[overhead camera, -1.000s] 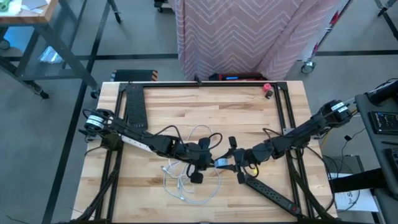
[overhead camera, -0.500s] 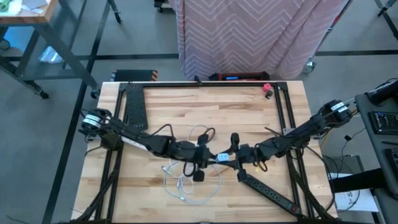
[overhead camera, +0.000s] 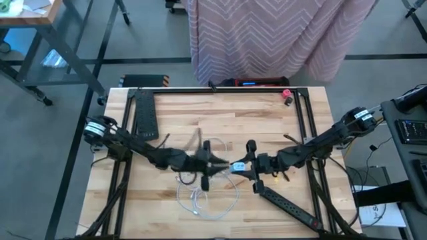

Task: Insert USB
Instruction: Insert the white USB cable into the white charger adapter, then insert the white charger adapter into the bottom black outlet extension

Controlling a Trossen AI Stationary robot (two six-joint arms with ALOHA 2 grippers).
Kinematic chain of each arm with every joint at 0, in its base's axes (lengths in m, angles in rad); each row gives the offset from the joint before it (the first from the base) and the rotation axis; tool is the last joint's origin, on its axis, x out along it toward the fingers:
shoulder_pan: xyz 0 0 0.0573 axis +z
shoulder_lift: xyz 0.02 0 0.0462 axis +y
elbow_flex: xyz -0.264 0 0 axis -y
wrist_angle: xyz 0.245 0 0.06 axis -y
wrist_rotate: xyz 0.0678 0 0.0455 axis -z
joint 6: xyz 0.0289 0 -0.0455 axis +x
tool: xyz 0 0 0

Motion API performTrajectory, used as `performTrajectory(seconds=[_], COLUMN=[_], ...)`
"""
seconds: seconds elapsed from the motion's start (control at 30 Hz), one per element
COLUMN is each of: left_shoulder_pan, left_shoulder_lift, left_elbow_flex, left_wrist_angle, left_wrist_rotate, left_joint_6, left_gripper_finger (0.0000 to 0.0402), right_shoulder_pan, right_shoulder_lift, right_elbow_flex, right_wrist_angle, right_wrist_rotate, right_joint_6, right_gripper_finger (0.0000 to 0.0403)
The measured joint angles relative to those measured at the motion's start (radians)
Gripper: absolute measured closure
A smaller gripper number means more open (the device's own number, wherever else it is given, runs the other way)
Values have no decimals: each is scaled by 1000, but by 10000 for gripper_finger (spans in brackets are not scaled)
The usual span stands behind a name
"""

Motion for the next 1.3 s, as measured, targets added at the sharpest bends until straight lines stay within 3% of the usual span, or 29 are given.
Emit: performTrajectory(seconds=[0.1,0.33,0.43,0.57,0.73,0.87,0.97,1.13,1.3], left_shoulder_pan=[17,56,81,105,111,104,91,44,3], left_shoulder_lift=[-26,-160,-202,-233,-223,-188,-169,-149,-149], left_elbow_flex=[-87,-230,-241,-206,-78,43,107,131,130], left_wrist_angle=[150,167,147,48,-299,-536,-672,-700,-590], left_wrist_rotate=[-21,-32,27,92,95,-36,-64,-18,-48], left_joint_6=[-37,-3,4,29,214,335,421,527,667], left_gripper_finger=[310,257,238,213,200,201,196,173,155], right_shoulder_pan=[-26,-100,-123,-154,-180,-190,-196,-198,-208], right_shoulder_lift=[-21,-100,-102,-91,-70,-75,-88,-150,-187], right_elbow_flex=[36,130,152,180,200,200,199,199,199], right_wrist_angle=[-97,-416,-477,-605,-771,-846,-896,-885,-827], right_wrist_rotate=[6,15,12,-29,-41,-133,-181,-190,-188], right_joint_6=[6,69,77,94,208,306,404,512,563], right_gripper_finger=[299,299,299,299,299,299,299,299,299])
